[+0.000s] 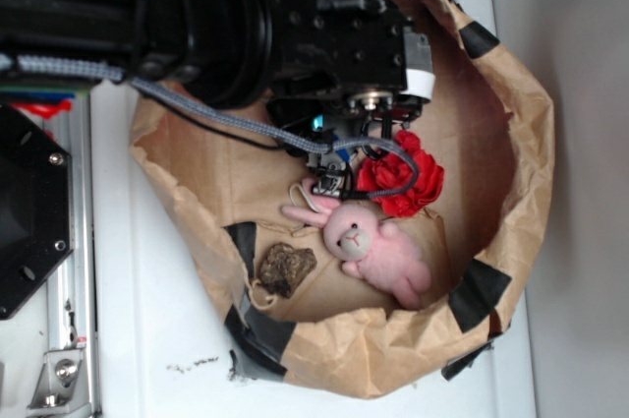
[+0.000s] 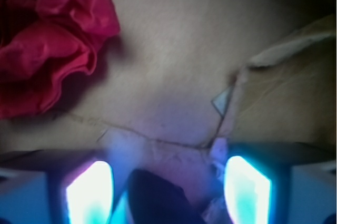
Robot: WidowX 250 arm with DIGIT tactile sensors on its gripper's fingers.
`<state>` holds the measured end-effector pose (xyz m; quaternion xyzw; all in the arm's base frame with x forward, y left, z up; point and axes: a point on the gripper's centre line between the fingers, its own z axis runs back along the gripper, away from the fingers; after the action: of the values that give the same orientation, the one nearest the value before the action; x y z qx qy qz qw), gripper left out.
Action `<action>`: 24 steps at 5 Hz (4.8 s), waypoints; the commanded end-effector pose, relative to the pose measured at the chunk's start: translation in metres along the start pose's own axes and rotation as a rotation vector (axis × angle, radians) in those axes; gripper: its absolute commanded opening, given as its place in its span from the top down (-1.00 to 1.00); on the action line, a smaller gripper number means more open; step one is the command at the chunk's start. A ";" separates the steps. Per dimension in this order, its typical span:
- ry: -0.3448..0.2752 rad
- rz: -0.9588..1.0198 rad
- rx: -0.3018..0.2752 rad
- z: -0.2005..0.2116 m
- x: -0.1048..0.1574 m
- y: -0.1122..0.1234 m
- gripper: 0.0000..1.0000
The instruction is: Grab the black box.
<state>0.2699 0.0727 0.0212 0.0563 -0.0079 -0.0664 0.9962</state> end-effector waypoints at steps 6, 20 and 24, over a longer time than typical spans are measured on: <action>-0.035 0.192 -0.125 0.067 -0.030 0.020 -1.00; -0.090 0.494 -0.082 0.018 -0.036 -0.002 -1.00; -0.048 0.497 -0.125 0.028 -0.034 0.003 1.00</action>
<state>0.2296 0.0688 0.0419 -0.0173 -0.0191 0.1725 0.9847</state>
